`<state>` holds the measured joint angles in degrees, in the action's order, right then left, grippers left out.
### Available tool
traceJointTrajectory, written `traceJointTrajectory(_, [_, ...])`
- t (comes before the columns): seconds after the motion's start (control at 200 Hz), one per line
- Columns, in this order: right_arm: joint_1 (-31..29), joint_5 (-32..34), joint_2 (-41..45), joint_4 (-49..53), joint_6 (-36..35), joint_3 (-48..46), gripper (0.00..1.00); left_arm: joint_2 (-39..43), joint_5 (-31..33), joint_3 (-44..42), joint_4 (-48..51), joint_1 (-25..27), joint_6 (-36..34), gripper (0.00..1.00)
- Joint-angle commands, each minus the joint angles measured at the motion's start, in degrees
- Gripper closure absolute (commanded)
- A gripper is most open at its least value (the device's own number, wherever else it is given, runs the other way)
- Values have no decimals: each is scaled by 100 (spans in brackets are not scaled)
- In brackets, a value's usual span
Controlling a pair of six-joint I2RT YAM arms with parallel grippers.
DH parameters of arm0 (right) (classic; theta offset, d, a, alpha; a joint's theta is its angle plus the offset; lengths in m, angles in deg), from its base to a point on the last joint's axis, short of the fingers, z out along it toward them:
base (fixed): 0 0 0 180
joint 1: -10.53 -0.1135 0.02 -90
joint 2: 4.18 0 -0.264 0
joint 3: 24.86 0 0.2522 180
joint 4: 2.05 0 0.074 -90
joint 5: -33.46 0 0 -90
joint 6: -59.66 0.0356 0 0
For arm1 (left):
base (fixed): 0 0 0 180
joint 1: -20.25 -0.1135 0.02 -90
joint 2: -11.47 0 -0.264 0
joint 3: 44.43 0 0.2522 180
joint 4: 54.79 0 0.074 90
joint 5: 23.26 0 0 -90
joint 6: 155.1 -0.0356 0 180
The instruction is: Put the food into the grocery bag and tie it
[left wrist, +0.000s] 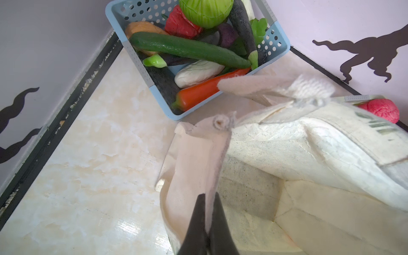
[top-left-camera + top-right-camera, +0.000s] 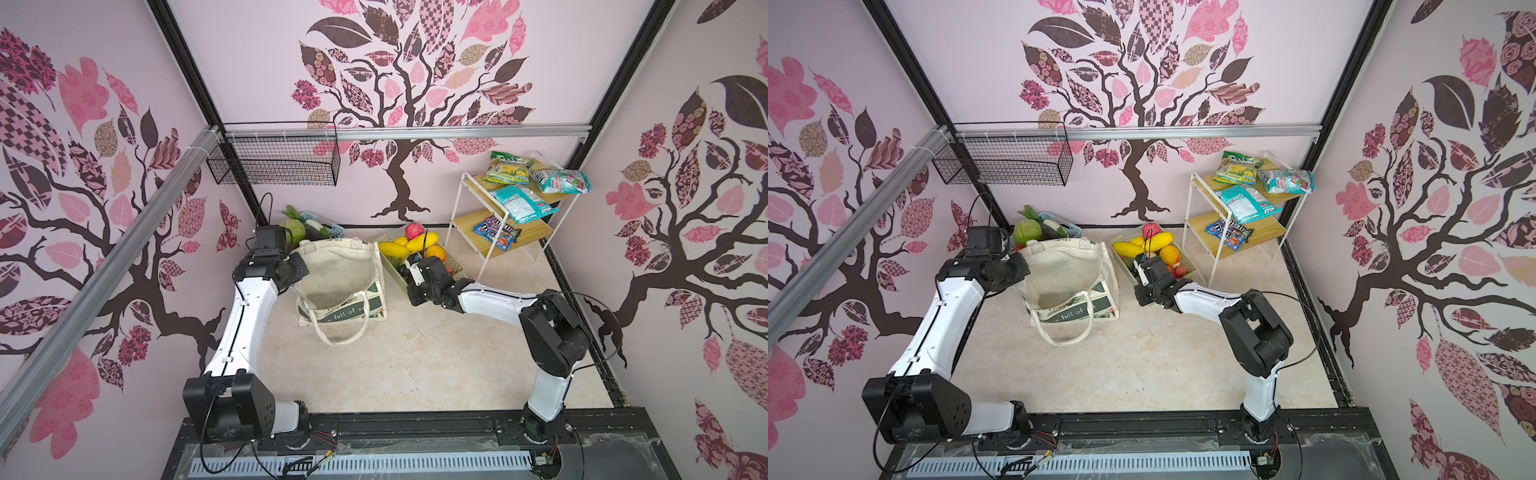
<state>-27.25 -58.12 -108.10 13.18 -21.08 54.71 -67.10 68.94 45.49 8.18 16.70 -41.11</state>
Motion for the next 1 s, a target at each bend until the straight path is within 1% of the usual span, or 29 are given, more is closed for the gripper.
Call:
traceJointTrajectory(0.0, [-74,-77,321,783,457,-156,93,132,-171,-128,-140,-11,12,100])
traceJointTrajectory(0.085, [-91,-56,495,1142,625,-239,95,172,-373,-119,-123,-11,58,100])
traceJointTrajectory(0.195, [-227,-61,830,1238,930,-630,95,283,-752,-290,-289,22,238,100])
traceJointTrajectory(0.39, [-495,-115,1383,1215,1601,-1362,93,228,-783,-453,-388,159,277,100])
traceJointTrajectory(0.49, [-509,-132,1615,1180,1783,-1604,92,142,-777,-424,-432,319,247,100])
traceJointTrajectory(0.6, [-510,-163,1813,1291,1861,-1658,92,40,-776,-350,-451,509,231,100])
traceJointTrajectory(0.77, [-510,-488,1936,1360,1980,-1666,90,-58,-824,-341,-551,719,247,100])
traceJointTrajectory(0.885, [-514,-1003,1946,1256,2035,-1612,86,-93,-957,-372,-592,750,202,100])
traceJointTrajectory(0.995, [-517,-1259,1904,1246,2015,-1459,83,-89,-1119,-433,-737,784,211,100])
